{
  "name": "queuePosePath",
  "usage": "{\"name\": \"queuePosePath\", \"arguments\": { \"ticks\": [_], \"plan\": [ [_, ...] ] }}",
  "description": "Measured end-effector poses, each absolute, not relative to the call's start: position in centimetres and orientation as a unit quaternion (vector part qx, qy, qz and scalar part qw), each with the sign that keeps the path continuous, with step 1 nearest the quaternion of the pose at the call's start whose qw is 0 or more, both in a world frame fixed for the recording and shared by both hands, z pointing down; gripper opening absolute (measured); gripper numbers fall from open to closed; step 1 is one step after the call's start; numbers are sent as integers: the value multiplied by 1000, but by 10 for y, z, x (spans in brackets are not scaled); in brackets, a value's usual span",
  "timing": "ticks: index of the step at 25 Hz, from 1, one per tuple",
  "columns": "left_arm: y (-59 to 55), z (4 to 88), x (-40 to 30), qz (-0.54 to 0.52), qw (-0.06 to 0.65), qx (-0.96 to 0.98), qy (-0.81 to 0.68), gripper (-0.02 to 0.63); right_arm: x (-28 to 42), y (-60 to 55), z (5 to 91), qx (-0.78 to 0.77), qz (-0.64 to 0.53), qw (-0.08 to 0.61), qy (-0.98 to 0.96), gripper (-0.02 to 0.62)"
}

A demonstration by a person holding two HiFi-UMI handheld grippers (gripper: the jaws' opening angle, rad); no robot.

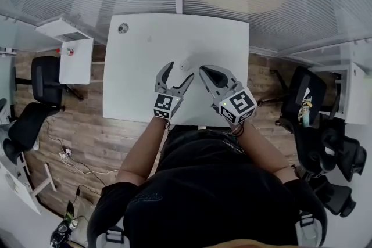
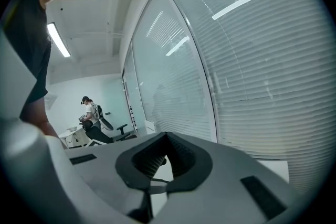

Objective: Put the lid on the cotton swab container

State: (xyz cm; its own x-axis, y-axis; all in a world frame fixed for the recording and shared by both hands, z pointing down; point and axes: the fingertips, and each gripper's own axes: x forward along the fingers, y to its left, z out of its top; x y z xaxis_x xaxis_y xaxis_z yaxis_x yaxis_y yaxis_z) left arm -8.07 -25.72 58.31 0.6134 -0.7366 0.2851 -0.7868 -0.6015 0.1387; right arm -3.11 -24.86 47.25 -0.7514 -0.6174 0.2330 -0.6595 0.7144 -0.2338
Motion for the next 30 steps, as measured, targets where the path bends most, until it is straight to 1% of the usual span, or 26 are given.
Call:
{"name": "queuePosePath", "arguments": {
  "ticks": [8,11,14,22,30],
  "plan": [
    [-270,633,-84,141,138,883,-425,353,-38,-258,478,352,146,84,-921,21],
    [-276,647,-84,156,128,881,-429,353,-41,-260,479,351,142,90,-921,21],
    [-280,664,-81,170,128,878,-428,353,-38,-263,481,357,141,96,-919,21],
    [-280,699,-78,186,154,876,-416,353,-28,-267,482,376,139,94,-911,21],
    [-277,731,-72,217,150,879,-397,353,-20,-270,489,383,149,103,-906,21]
  ]
}}
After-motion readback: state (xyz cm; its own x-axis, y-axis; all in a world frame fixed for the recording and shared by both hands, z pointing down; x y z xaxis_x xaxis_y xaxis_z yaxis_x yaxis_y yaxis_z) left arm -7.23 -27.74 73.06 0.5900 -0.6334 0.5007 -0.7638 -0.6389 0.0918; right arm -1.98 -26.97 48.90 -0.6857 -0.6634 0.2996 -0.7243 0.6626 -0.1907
